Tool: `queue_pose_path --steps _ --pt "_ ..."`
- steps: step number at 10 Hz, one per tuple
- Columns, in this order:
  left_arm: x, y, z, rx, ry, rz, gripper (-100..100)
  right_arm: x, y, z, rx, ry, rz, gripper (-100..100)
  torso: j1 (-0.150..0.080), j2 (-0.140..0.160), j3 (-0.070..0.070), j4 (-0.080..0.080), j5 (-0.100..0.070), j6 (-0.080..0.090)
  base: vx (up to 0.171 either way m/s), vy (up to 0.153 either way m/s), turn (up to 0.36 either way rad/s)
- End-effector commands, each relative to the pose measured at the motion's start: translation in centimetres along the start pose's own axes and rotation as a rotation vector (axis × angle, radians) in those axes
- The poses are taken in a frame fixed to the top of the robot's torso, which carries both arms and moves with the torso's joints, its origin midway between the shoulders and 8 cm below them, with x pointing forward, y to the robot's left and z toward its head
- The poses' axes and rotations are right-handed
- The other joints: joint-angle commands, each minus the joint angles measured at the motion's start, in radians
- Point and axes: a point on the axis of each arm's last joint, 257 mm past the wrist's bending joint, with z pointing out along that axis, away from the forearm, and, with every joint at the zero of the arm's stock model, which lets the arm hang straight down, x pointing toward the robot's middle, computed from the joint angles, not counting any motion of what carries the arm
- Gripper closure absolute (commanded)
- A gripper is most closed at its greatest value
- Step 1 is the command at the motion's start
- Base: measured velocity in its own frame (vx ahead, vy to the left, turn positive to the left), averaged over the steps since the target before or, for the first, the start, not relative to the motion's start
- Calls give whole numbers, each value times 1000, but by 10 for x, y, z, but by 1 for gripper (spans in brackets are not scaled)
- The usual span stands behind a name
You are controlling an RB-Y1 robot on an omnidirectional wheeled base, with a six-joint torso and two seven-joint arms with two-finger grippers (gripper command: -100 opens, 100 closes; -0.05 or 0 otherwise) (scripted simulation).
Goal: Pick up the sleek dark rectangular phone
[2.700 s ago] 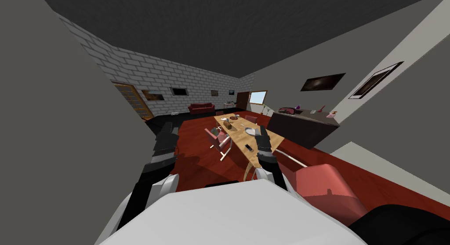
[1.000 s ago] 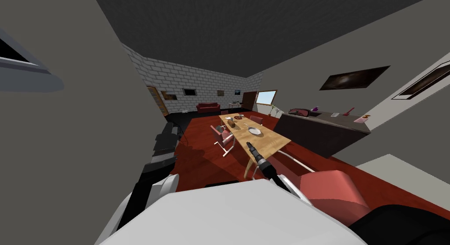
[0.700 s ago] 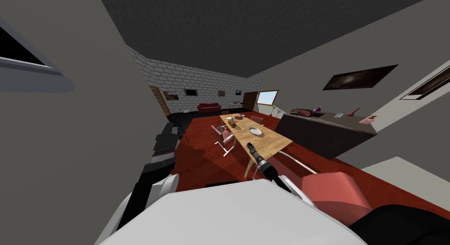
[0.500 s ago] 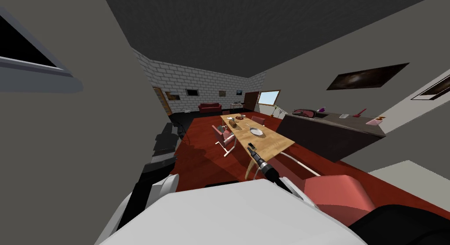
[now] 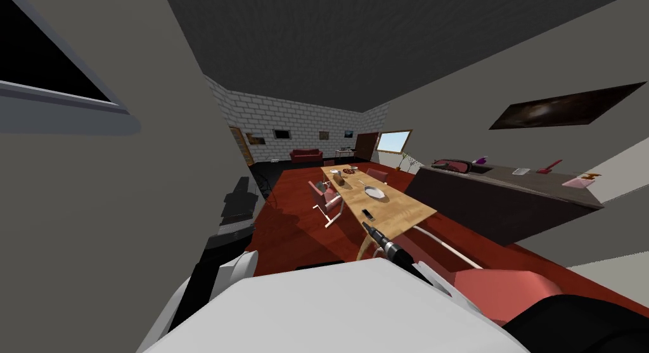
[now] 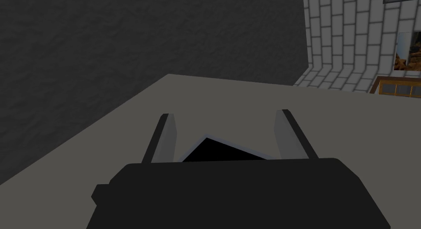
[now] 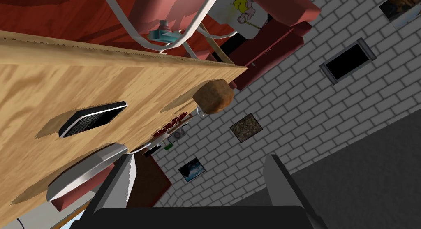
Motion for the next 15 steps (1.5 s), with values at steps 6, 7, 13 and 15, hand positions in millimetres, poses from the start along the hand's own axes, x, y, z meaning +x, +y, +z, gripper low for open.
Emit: queue_pose_path --steps 6,7,13,15 --pt "0 0 0 0 0 0 0 24 -94 -45 182 168 -187 -100 0 -1 -1 0 0 0 93 -13 90" --pt "0 0 0 0 0 0 0 24 -94 -45 182 168 -187 -100 0 -3 -2 -1 0 0 96 -31 36" --pt "0 0 0 0 0 0 0 40 -173 -104 324 334 -346 -100 -3 -4 -2 -1 -1 0 122 -41 100" --pt "0 0 0 0 0 0 0 46 -197 -128 366 393 -393 -100 -1 -7 -4 -1 -1 0 171 -38 106"
